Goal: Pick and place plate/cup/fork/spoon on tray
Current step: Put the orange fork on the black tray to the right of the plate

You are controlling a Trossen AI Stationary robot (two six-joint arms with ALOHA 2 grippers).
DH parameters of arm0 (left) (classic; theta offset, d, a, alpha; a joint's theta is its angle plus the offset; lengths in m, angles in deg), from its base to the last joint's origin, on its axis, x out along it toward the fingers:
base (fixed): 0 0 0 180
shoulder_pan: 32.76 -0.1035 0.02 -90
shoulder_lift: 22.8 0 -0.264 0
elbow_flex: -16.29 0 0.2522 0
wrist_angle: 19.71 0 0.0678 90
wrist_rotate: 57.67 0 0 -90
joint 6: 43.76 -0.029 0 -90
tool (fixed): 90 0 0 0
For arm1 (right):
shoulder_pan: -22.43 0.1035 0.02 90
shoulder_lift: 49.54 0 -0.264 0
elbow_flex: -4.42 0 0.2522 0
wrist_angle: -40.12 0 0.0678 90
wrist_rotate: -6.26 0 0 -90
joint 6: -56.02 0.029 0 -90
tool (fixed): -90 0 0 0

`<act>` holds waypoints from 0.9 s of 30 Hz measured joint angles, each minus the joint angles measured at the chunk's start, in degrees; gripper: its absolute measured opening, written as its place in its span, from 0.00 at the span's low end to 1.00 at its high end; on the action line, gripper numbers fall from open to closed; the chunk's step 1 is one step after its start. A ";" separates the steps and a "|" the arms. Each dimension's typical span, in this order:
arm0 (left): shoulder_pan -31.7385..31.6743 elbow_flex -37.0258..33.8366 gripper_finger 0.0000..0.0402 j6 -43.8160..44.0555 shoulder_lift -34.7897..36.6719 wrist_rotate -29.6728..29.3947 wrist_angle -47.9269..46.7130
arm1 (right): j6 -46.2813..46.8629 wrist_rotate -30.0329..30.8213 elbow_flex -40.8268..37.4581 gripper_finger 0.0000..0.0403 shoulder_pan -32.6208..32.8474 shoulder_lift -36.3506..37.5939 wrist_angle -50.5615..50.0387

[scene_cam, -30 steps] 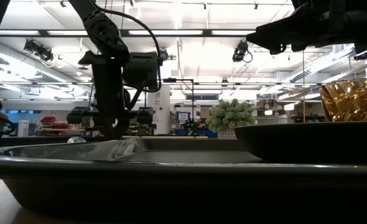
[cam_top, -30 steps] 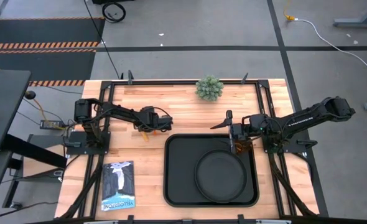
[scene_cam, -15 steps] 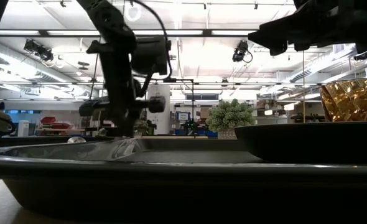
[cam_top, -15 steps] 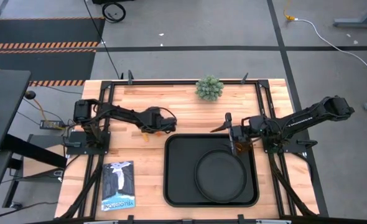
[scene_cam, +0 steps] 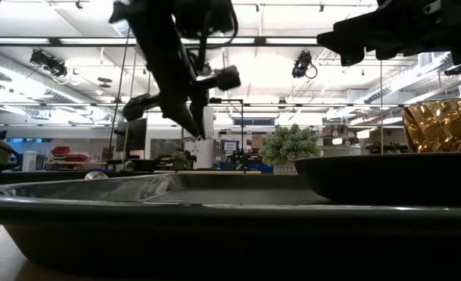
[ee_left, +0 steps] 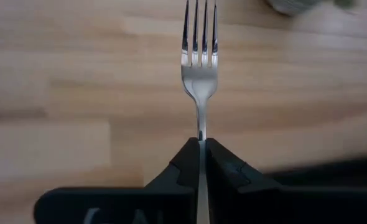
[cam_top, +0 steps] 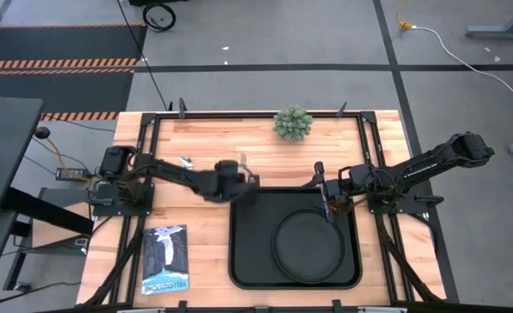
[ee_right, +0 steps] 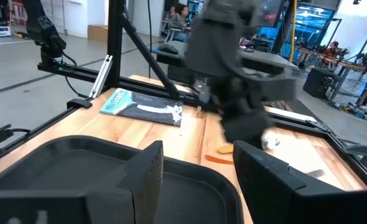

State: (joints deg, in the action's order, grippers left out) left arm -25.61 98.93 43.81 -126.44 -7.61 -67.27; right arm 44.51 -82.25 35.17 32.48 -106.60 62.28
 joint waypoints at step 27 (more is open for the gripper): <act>17.53 28.15 0.05 18.85 -22.61 0.01 -10.04 | 2.94 0.29 -0.02 0.50 8.19 -0.04 -2.12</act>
State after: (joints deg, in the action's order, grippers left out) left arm -8.08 127.08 62.66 -149.04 -7.60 -77.31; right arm 47.45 -81.96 35.15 40.67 -106.64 60.16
